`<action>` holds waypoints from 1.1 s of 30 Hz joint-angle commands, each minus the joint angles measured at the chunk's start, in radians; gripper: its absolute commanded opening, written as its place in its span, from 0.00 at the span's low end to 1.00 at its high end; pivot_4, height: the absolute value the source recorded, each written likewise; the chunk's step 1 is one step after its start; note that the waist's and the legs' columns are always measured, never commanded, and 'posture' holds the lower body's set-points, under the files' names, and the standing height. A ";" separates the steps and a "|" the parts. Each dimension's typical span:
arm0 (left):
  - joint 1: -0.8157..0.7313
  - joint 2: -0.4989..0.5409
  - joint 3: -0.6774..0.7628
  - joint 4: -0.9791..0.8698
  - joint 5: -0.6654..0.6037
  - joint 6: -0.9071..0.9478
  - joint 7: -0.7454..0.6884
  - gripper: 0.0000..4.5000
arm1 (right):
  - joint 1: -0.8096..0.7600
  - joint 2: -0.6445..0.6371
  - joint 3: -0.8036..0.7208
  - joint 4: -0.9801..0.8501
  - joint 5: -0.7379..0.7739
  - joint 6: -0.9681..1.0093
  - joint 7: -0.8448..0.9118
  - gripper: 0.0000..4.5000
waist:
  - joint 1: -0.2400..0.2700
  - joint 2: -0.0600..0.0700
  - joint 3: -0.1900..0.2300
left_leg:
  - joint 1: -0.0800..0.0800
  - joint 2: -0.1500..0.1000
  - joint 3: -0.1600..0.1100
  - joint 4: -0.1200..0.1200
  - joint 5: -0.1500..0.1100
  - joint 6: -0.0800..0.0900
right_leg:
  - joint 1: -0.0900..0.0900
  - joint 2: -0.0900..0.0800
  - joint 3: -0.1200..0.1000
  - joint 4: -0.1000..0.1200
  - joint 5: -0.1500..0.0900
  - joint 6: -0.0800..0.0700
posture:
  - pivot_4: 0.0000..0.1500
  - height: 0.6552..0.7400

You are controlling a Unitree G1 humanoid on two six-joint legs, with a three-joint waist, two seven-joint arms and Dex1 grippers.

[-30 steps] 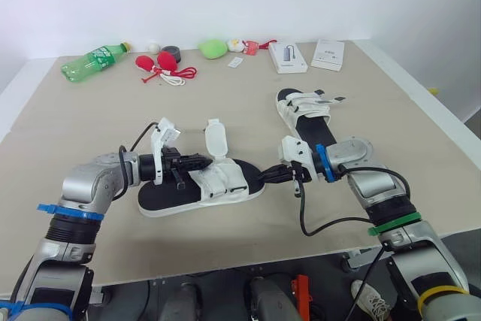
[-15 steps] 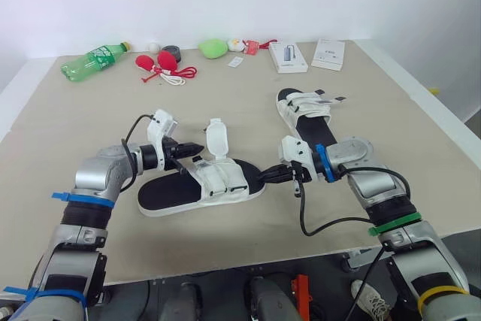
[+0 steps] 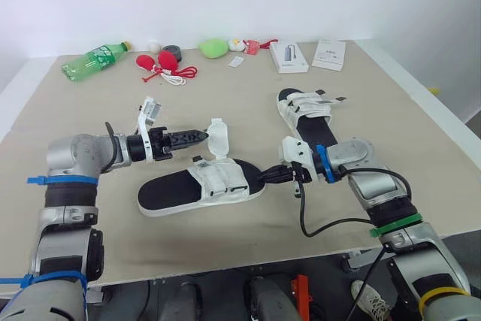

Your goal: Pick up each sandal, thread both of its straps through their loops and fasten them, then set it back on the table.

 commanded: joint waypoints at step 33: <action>-0.452 -0.231 0.111 0.698 0.136 -0.395 -0.008 0.72 | 0.009 -0.016 -0.005 -0.013 -0.012 0.016 -0.026 0.00 | 0.000 -0.001 0.000 | -0.004 -0.003 0.000 0.000 0.000 0.000 | -0.002 0.000 0.001 0.000 0.000 0.001 | 1.00 1.00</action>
